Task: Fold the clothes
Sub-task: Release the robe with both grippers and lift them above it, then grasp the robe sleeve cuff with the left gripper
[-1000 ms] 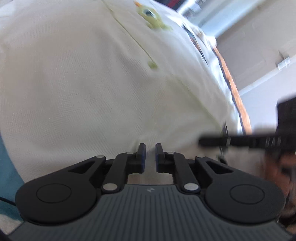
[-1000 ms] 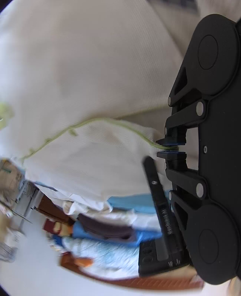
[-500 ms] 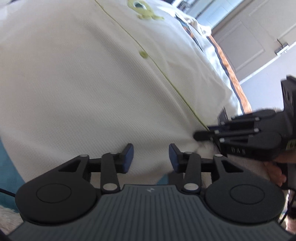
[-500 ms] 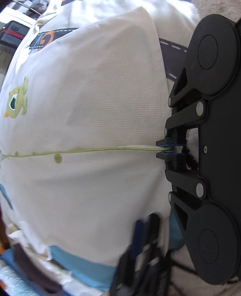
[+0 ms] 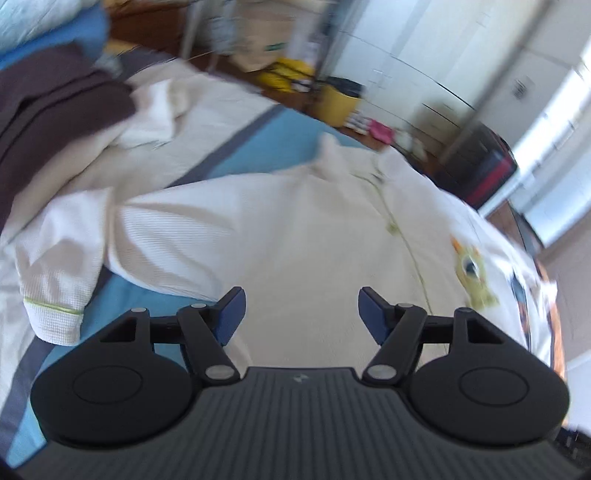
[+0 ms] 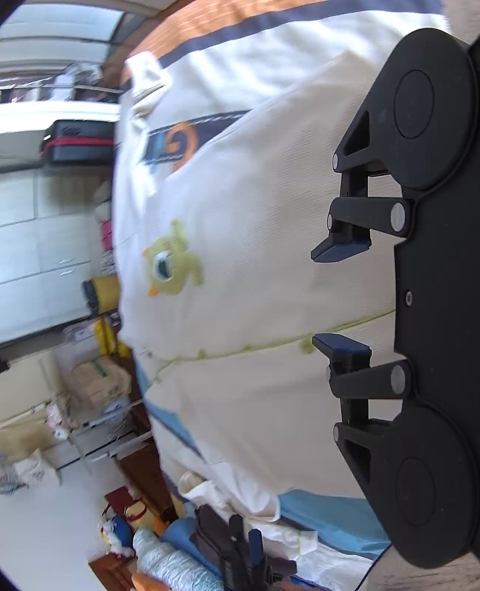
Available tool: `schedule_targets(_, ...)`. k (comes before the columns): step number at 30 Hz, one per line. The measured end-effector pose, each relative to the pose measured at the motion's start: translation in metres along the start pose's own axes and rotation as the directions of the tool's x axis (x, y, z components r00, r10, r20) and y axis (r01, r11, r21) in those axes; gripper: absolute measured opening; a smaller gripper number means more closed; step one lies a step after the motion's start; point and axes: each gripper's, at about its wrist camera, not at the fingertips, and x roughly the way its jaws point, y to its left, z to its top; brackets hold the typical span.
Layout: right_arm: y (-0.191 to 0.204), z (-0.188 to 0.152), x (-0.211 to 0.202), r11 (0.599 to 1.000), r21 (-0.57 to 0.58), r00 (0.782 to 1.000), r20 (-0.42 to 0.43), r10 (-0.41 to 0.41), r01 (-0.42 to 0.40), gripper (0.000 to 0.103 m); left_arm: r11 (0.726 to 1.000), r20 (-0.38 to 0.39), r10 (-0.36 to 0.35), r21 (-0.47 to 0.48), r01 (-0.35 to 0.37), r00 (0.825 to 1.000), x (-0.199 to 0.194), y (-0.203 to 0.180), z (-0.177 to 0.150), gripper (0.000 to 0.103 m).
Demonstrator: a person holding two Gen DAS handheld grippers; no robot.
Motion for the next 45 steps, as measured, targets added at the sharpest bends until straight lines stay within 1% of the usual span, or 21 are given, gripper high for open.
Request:
schedule_targets(1, 0.009, 0.005, 0.004, 0.999, -0.039, 0.999, 0.036, 0.023, -0.022, 0.047, 1.000, 0.026, 0.012, -0.029, -0.011, 1.000, 0.004, 0.011, -0.002, 0.067)
schedule_targets(2, 0.017, 0.008, 0.010, 0.996, -0.080, 0.997, 0.061, 0.043, -0.038, 0.042, 0.998, 0.054, 0.025, -0.052, -0.022, 0.998, 0.008, 0.021, -0.007, 0.067)
schedule_targets(3, 0.034, 0.014, 0.023, 0.990, -0.133, 0.997, 0.064, 0.053, -0.044, 0.037, 0.996, 0.049, 0.057, -0.079, -0.053, 0.997, 0.014, 0.033, -0.015, 0.066)
schedule_targets(4, 0.050, 0.019, 0.038, 0.980, -0.196, 0.997, 0.053, 0.053, -0.041, 0.021, 0.991, 0.009, 0.087, -0.100, -0.085, 0.996, 0.023, 0.043, -0.023, 0.064)
schedule_targets(5, 0.061, 0.022, 0.049, 0.965, -0.261, 0.997, 0.051, 0.052, -0.037, 0.015, 0.989, -0.014, 0.090, -0.116, -0.092, 0.996, 0.028, 0.052, -0.026, 0.064)
schedule_targets(7, 0.079, 0.028, 0.066, 0.927, -0.374, 0.996, 0.061, 0.065, -0.037, 0.014, 0.986, -0.043, 0.080, -0.144, -0.086, 0.996, 0.035, 0.071, -0.029, 0.064)
schedule_targets(8, 0.085, 0.033, 0.075, 0.914, -0.402, 0.995, 0.056, 0.086, -0.056, 0.014, 0.982, -0.040, 0.087, -0.166, -0.093, 0.995, 0.035, 0.078, -0.027, 0.064)
schedule_targets(10, 0.095, 0.043, 0.097, 0.897, -0.433, 0.993, 0.035, 0.114, -0.088, 0.014, 0.969, 0.000, 0.148, -0.201, -0.145, 0.989, 0.030, 0.092, -0.022, 0.066)
schedule_targets(13, 0.105, 0.057, 0.140, 0.878, -0.470, 0.994, -0.002, 0.107, -0.095, 0.016, 0.940, 0.059, 0.248, -0.255, -0.226, 0.967, 0.023, 0.113, -0.014, 0.066)
schedule_targets(15, 0.107, 0.063, 0.164, 0.870, -0.483, 0.995, -0.009, 0.102, -0.093, 0.016, 0.925, 0.042, 0.307, -0.248, -0.288, 0.951, 0.029, 0.123, -0.011, 0.066)
schedule_targets(17, 0.109, 0.069, 0.186, 0.865, -0.494, 0.995, -0.012, 0.098, -0.091, 0.016, 0.916, 0.023, 0.336, -0.239, -0.322, 0.941, 0.033, 0.131, -0.010, 0.066)
schedule_targets(19, 0.109, 0.074, 0.204, 0.862, -0.497, 0.995, -0.022, 0.099, -0.097, 0.016, 0.901, 0.034, 0.359, -0.272, -0.337, 0.933, 0.032, 0.142, -0.009, 0.066)
schedule_targets(21, 0.106, 0.074, 0.216, 0.862, -0.497, 0.995, -0.036, 0.097, -0.102, 0.016, 0.892, 0.031, 0.366, -0.297, -0.341, 0.930, 0.031, 0.152, -0.010, 0.066)
schedule_targets(25, 0.099, 0.066, 0.232, 0.858, -0.501, 0.994, -0.043, 0.103, -0.111, 0.016, 0.883, 0.012, 0.384, -0.299, -0.363, 0.923, 0.041, 0.161, -0.011, 0.066)
schedule_targets(28, 0.093, 0.063, 0.236, 0.870, -0.477, 0.992, -0.025, 0.127, -0.123, 0.015, 0.880, 0.007, 0.401, -0.279, -0.383, 0.916, 0.043, 0.158, -0.011, 0.066)
schedule_targets(30, 0.092, 0.062, 0.237, 0.873, -0.471, 0.991, -0.022, 0.130, -0.125, 0.002, 0.879, 0.004, 0.411, -0.265, -0.396, 0.911, 0.044, 0.155, -0.011, 0.066)
schedule_targets(33, 0.083, 0.064, 0.230, 0.900, -0.420, 0.991, -0.003, 0.131, -0.120, 0.000, 0.879, 0.001, 0.417, -0.254, -0.403, 0.909, 0.044, 0.154, -0.011, 0.066)
schedule_targets(36, 0.057, 0.073, 0.218, 0.952, -0.274, 0.988, 0.027, 0.152, -0.139, 0.000, 0.877, 0.009, 0.414, -0.272, -0.396, 0.910, 0.039, 0.155, -0.011, 0.066)
schedule_targets(38, 0.041, 0.082, 0.212, 0.967, -0.216, 0.988, 0.046, 0.148, -0.135, 0.000, 0.876, 0.013, 0.417, -0.270, -0.399, 0.909, 0.037, 0.153, -0.011, 0.066)
schedule_targets(40, 0.029, 0.089, 0.205, 0.976, -0.200, 0.991, 0.076, 0.108, -0.091, 0.000, 0.877, 0.017, 0.423, -0.259, -0.404, 0.906, 0.036, 0.150, -0.010, 0.066)
schedule_targets(45, 0.018, 0.098, 0.194, 0.980, -0.192, 0.991, 0.109, 0.073, -0.051, 0.000, 0.869, 0.000, 0.479, -0.143, -0.474, 0.878, 0.041, 0.140, -0.014, 0.067)
